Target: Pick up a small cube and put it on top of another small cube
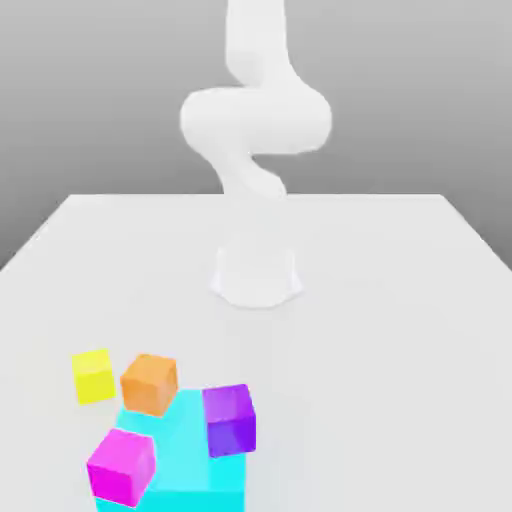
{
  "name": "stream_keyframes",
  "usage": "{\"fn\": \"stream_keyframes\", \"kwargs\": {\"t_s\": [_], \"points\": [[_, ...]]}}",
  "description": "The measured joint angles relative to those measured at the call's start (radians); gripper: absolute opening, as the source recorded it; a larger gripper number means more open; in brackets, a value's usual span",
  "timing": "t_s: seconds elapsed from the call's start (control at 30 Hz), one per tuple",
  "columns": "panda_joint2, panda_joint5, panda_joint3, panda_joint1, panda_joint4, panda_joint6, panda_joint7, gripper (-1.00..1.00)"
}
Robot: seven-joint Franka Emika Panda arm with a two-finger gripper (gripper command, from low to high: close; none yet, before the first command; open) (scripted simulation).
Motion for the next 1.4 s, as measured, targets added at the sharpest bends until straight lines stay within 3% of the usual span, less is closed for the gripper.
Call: {"fn": "stream_keyframes", "kwargs": {"t_s": [0.5, 0.67, 0.87, 0.9, 1.13, 1.4], "points": [[0.559, -0.059, -0.144, -0.340, -0.335, 0.357, 0.357, 0.00], [0.742, 0.033, -0.201, -0.425, -0.434, 0.477, 0.387, 0.00], [0.961, 0.182, -0.090, -0.502, -0.411, 0.649, 0.290, 0.00], [0.990, 0.191, -0.069, -0.521, -0.406, 0.674, 0.283, -1.00], [0.994, 0.188, -0.064, -0.527, -0.406, 0.678, 0.285, -1.00], [0.767, 0.038, -0.124, -0.467, -0.413, 0.460, 0.404, -1.00]]}}
